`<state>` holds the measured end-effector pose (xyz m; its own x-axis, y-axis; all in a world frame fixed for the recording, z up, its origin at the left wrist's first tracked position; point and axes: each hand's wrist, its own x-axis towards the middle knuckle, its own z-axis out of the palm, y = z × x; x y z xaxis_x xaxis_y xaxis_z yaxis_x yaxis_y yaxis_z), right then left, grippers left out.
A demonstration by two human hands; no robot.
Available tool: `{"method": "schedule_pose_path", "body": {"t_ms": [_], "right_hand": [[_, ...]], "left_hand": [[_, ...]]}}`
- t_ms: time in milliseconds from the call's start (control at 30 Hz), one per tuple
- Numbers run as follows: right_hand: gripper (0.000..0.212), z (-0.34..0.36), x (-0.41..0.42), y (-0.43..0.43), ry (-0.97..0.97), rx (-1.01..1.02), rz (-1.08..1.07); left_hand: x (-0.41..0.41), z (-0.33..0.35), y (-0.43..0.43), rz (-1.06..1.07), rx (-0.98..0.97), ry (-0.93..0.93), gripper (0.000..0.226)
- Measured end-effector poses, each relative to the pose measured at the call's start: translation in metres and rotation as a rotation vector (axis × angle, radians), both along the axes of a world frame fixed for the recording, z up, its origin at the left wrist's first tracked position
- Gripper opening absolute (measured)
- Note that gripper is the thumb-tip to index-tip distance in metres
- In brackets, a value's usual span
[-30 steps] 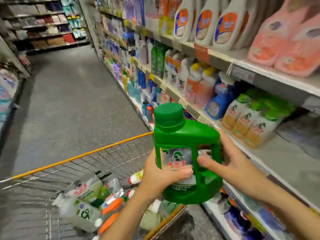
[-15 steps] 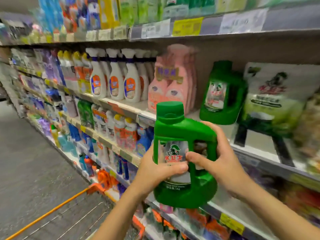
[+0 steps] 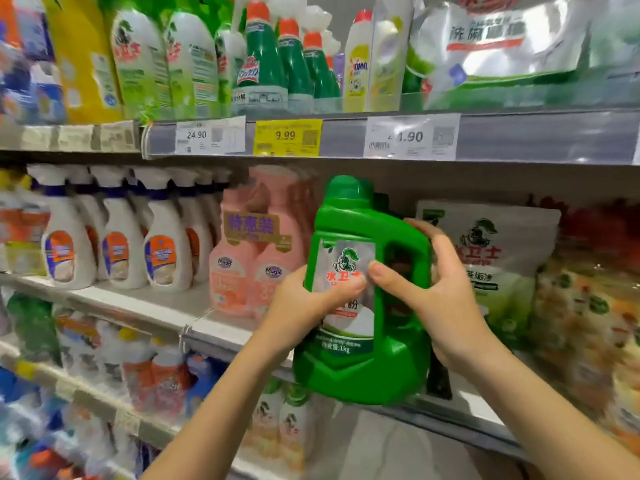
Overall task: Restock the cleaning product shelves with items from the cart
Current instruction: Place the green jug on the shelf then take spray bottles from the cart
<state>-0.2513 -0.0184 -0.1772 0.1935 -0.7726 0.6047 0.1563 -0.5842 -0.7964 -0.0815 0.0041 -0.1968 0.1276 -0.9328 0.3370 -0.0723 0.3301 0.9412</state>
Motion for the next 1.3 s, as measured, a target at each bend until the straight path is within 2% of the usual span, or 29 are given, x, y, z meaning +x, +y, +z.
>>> {"method": "schedule_pose_path", "body": {"t_ms": [200, 333, 500, 567, 633, 667, 733, 833, 933, 1000, 1133, 1300], "right_hand": [[0.067, -0.005, -0.002, -0.029, 0.084, 0.001, -0.042], [0.067, -0.016, -0.009, -0.037, 0.220, 0.011, -0.047], [0.067, -0.016, -0.015, -0.037, 0.473, 0.039, -0.115], [0.073, -0.014, -0.011, -0.035, 0.659, -0.057, -0.277], [0.084, -0.014, -0.004, -0.037, 0.891, -0.231, -0.448], [0.088, -0.014, -0.002, -0.039, 0.957, -0.309, -0.496], [0.090, -0.016, -0.002, -0.048, 0.977, -0.392, -0.522], [0.094, -0.017, -0.005, -0.063, 0.941, -0.336, -0.466], [0.094, -0.017, -0.003, -0.077, 0.959, -0.382, -0.535], [0.092, -0.016, -0.003, -0.082, 0.981, -0.380, -0.540], [0.090, -0.015, -0.006, -0.083, 0.988, -0.392, -0.518], [0.092, -0.015, -0.006, -0.084, 0.954, -0.381, -0.477]], "left_hand": [[0.002, -0.009, -0.041, -0.038, -0.011, -0.004, 0.032], [0.001, -0.033, -0.057, -0.058, -0.022, -0.020, 0.058], [0.002, -0.050, -0.062, -0.066, -0.052, -0.056, 0.055], [0.002, -0.050, -0.064, -0.080, -0.089, -0.081, 0.056], [0.003, -0.050, -0.067, -0.099, -0.134, -0.122, 0.040], [0.005, -0.051, -0.069, -0.089, -0.171, -0.152, 0.049], [0.009, -0.051, -0.074, -0.048, -0.239, -0.212, 0.070], [0.010, -0.054, -0.090, 0.052, -0.298, -0.288, 0.081], [0.008, -0.057, -0.109, 0.107, -0.302, -0.303, 0.098], [0.007, -0.056, -0.115, 0.070, -0.322, -0.301, 0.097], [0.004, -0.057, -0.118, -0.066, -0.361, -0.200, 0.078], [0.002, -0.061, -0.117, -0.108, -0.277, -0.152, 0.082]]}}
